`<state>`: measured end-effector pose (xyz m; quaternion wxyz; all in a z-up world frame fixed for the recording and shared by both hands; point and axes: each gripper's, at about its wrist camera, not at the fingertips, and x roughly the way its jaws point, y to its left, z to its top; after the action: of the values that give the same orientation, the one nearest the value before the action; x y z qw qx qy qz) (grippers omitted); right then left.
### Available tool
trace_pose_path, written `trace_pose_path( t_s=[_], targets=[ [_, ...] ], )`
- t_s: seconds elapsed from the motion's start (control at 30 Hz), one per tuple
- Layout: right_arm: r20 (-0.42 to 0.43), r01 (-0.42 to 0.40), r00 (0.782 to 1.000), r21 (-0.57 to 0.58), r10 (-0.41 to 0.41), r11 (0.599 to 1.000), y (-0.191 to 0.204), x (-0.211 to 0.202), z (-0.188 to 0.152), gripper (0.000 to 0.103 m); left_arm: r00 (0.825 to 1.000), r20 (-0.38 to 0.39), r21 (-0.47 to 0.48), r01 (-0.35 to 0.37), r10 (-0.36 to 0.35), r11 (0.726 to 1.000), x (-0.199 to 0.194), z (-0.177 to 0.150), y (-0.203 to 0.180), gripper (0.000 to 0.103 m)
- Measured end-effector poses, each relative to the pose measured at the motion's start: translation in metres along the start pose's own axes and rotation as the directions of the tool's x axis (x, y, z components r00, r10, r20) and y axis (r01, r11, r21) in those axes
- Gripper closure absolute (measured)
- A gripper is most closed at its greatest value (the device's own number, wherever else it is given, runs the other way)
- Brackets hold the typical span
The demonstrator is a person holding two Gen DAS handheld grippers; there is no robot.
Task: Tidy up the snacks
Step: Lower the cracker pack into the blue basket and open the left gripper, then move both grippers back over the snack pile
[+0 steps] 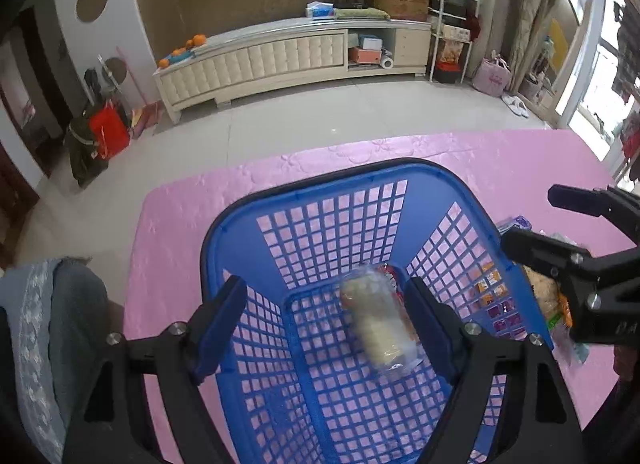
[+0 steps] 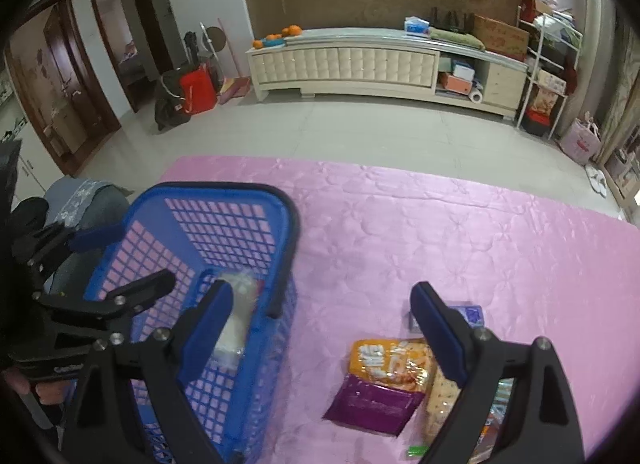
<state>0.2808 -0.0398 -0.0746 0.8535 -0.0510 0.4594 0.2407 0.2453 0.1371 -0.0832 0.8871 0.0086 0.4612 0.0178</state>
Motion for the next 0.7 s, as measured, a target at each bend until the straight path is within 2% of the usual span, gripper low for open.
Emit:
trace_pose_path(
  t_s=[0.1, 0.27, 0.7],
  targets=[
    [-0.008, 0.002, 1.0, 0.023, -0.002, 1.0, -0.007, -0.005, -0.003, 0.01, 0.999, -0.016, -0.032, 0.032, -0.033, 0.999, -0.003, -0.004, 0.0, 0.024],
    [-0.005, -0.003, 1.0, 0.038, 0.003, 0.999, -0.007, -0.027, -0.014, 0.01, 0.999, 0.006, -0.049, 0.054, -0.054, 0.997, -0.031, -0.014, -0.011, 0.024],
    [0.047, 0.012, 0.999, 0.002, -0.012, 1.0, -0.002, -0.104, -0.037, 0.01, 0.994, 0.067, -0.019, 0.088, -0.087, 0.996, -0.094, -0.041, -0.059, 0.024]
  ],
)
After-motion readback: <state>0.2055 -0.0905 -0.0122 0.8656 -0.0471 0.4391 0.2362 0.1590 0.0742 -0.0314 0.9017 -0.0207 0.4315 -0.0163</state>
